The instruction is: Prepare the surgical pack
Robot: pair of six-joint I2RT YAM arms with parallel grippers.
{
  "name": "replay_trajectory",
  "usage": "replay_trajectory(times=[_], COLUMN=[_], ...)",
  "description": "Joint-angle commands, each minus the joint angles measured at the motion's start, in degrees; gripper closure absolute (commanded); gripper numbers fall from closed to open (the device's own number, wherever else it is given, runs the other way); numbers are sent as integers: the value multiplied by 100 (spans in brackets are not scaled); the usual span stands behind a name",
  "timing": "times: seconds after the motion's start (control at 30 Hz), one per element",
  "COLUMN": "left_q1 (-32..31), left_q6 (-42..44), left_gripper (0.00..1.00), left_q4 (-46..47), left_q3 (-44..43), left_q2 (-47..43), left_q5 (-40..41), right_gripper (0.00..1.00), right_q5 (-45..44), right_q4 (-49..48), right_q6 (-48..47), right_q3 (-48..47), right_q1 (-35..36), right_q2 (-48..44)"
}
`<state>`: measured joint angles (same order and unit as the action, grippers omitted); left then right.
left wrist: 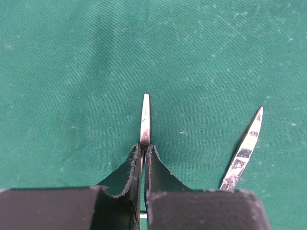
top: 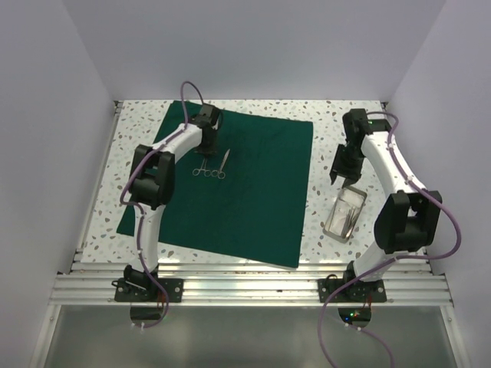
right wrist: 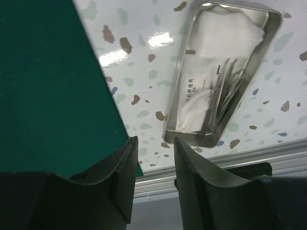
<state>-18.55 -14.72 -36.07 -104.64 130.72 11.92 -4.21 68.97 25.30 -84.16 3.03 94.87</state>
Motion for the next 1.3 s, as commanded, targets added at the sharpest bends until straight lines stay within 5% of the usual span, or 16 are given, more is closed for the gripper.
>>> replay_trajectory(times=[0.0,0.17,0.33,0.47,0.8,1.0,1.03,1.07,1.1,1.27], left_q1=[79,79,88,88,27,9,0,-17,-26,-61], left_q6=[101,57,-83,-189,-883,-656,-429,-348,-286,-40], left_gripper=[100,100,100,100,100,100,94,73,66,56], left_q4=[-48,-374,-488,-427,705,401,391,408,460,496], left_q3=[-74,-337,-233,31,1384,1526,1534,1569,1604,1552], left_q2=[-204,-476,-749,-1108,-2137,-2296,-2270,-2270,-2226,-1927], left_q5=[-94,-295,-831,-999,-3070,-2608,-2538,-2415,-2214,-1641], right_gripper=[60,60,48,48,45,45,45,45,46,45], right_q5=[429,1140,2326,3020,3032,2908,2838,2829,2820,2575], right_q4=[-138,-524,-1876,-2956,-4084,-3558,-3505,-3470,-3487,-2997], right_q6=[19,185,747,1354,2628,2726,2700,2700,2682,2182], right_q3=[-390,-865,-726,-610,-1338,-2051,-2017,-1938,-1755,-1463], right_q1=[277,970,1253,1446,1956,2141,2141,2149,2141,2123], right_q2=[118,497,743,1163,2034,2580,2572,2537,2476,2097])
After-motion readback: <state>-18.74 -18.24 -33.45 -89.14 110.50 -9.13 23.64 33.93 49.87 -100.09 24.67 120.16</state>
